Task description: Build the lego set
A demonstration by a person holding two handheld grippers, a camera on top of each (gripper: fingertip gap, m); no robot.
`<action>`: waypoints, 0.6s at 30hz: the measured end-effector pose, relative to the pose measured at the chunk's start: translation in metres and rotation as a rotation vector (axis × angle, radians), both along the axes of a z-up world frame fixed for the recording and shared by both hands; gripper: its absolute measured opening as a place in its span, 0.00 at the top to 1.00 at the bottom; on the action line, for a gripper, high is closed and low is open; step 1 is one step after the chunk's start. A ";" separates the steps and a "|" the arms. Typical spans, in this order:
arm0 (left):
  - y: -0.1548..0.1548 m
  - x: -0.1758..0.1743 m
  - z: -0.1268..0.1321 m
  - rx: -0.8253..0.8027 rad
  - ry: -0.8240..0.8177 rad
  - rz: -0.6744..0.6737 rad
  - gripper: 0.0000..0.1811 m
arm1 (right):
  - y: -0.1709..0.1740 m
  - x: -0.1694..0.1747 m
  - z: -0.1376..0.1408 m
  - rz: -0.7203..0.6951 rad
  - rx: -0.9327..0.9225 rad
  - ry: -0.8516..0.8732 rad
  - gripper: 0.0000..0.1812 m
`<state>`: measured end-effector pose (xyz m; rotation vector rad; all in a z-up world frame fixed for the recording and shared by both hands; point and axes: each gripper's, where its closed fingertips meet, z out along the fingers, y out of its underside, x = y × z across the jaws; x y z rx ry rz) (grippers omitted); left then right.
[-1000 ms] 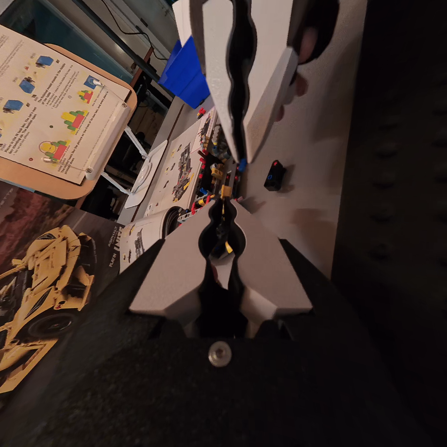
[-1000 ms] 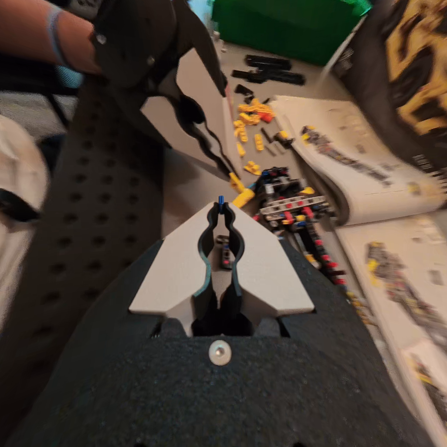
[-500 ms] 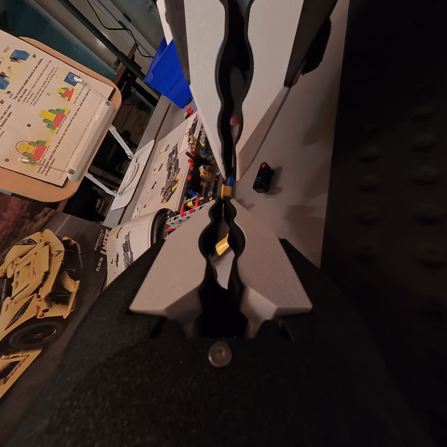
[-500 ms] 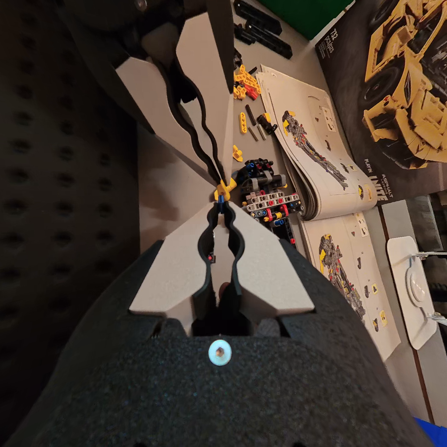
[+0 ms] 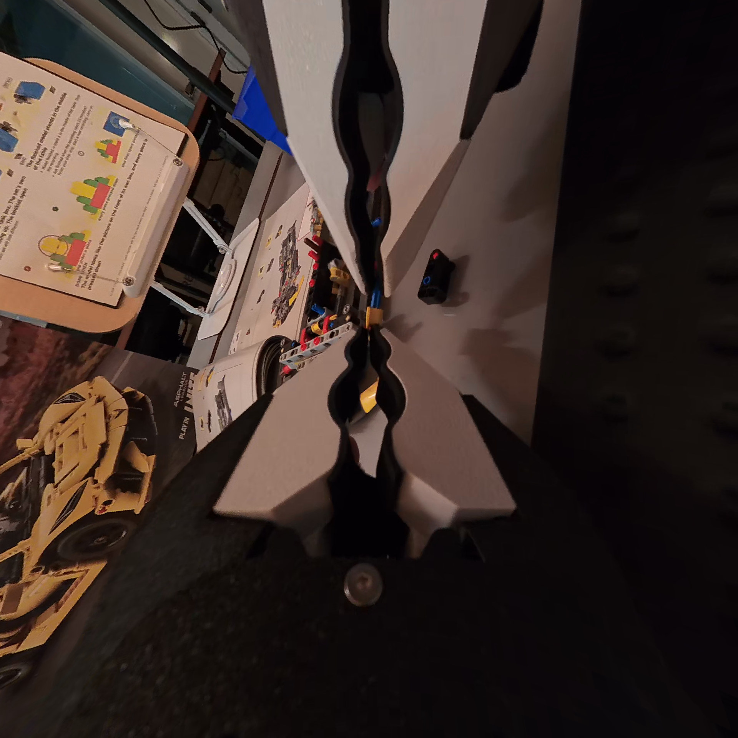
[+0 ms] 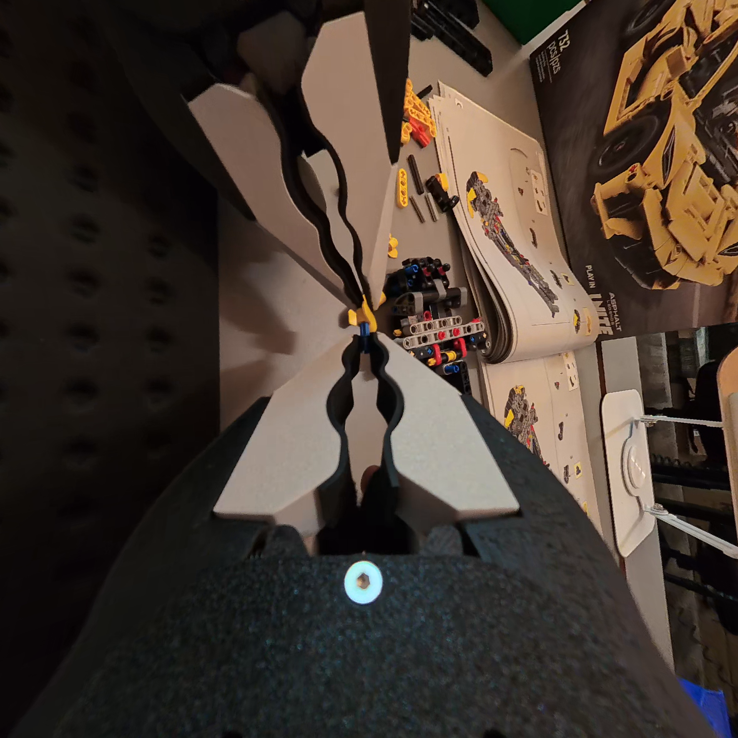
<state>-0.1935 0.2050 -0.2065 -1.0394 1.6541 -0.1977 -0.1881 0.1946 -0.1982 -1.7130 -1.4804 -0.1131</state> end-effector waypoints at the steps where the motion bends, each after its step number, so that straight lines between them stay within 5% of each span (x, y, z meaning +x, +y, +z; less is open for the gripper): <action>1: 0.001 0.000 0.000 0.016 0.002 0.007 1.00 | 0.001 0.000 0.000 -0.010 -0.005 0.003 0.98; 18: 0.004 0.002 0.000 0.200 0.045 0.034 1.00 | 0.001 0.001 -0.004 -0.098 -0.210 0.193 0.98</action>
